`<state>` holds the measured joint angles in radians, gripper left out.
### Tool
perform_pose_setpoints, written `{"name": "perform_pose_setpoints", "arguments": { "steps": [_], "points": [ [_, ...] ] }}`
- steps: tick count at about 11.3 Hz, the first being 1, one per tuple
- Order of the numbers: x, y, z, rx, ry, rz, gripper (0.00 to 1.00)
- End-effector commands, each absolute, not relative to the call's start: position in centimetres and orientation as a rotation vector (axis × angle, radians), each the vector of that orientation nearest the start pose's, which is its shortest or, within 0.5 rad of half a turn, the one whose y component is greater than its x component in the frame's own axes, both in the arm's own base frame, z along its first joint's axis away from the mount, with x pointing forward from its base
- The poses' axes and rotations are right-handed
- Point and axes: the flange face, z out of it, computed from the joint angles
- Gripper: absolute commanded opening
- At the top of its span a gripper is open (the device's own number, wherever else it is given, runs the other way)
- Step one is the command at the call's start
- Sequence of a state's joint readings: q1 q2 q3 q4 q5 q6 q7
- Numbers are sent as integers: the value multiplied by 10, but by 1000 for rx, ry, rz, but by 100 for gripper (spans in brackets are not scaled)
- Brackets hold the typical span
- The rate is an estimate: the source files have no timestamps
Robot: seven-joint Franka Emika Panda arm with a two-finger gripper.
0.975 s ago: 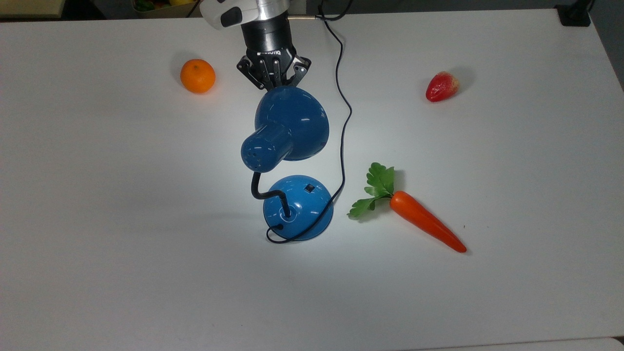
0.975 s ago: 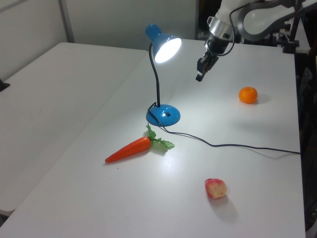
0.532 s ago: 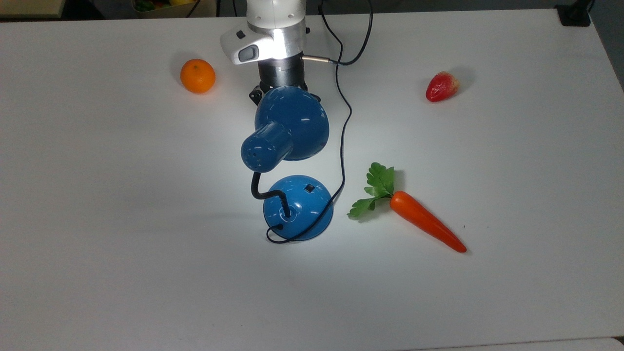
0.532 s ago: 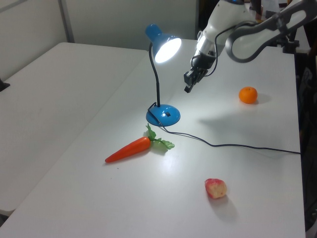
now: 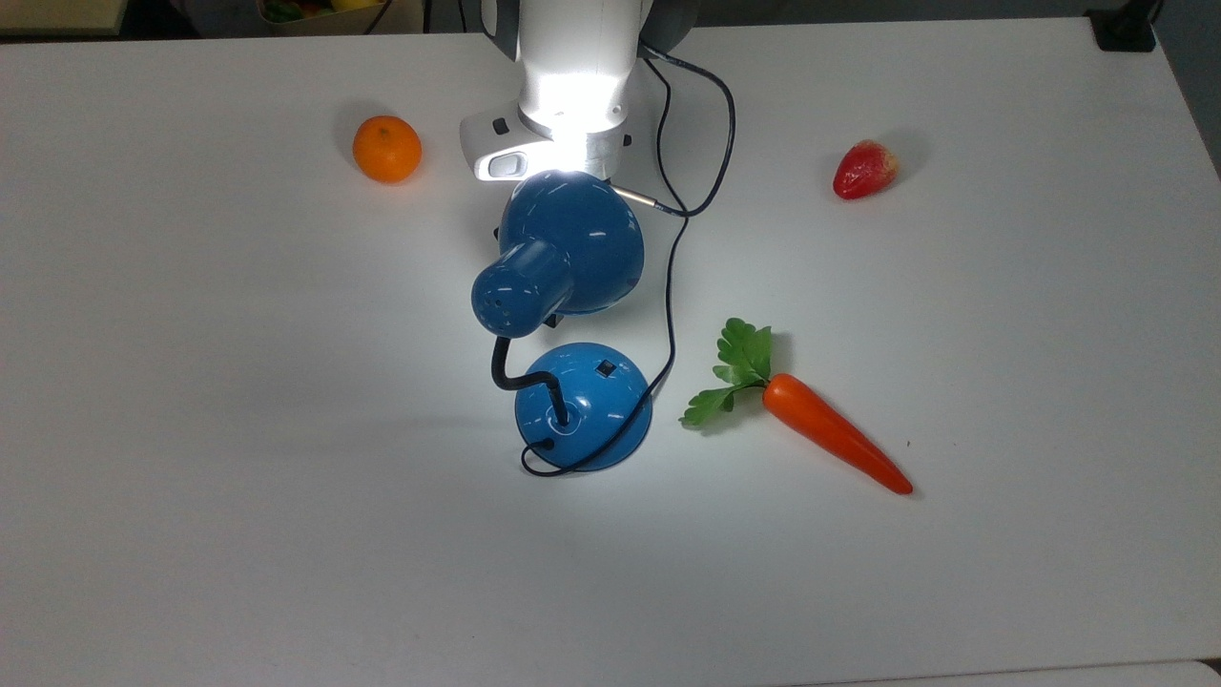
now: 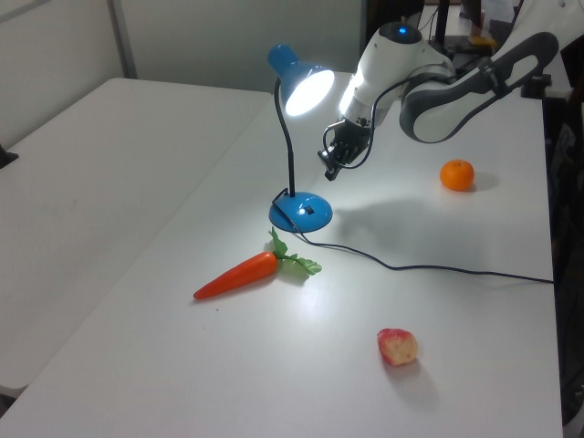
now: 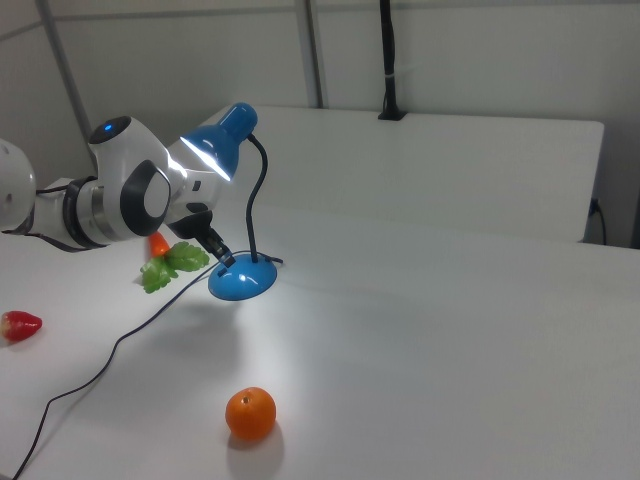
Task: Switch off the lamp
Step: 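Move the gripper over the lamp shade down toward the lamp base switch, then press down on the switch on the blue lamp base with the gripper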
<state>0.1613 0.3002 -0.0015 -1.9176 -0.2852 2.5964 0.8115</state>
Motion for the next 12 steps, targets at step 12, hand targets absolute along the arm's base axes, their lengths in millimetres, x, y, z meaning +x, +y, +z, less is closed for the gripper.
{"name": "perform_pose_setpoints", "arguments": {
  "steps": [12],
  "points": [
    [650, 163, 350, -2998, 717, -747, 0]
  ]
}}
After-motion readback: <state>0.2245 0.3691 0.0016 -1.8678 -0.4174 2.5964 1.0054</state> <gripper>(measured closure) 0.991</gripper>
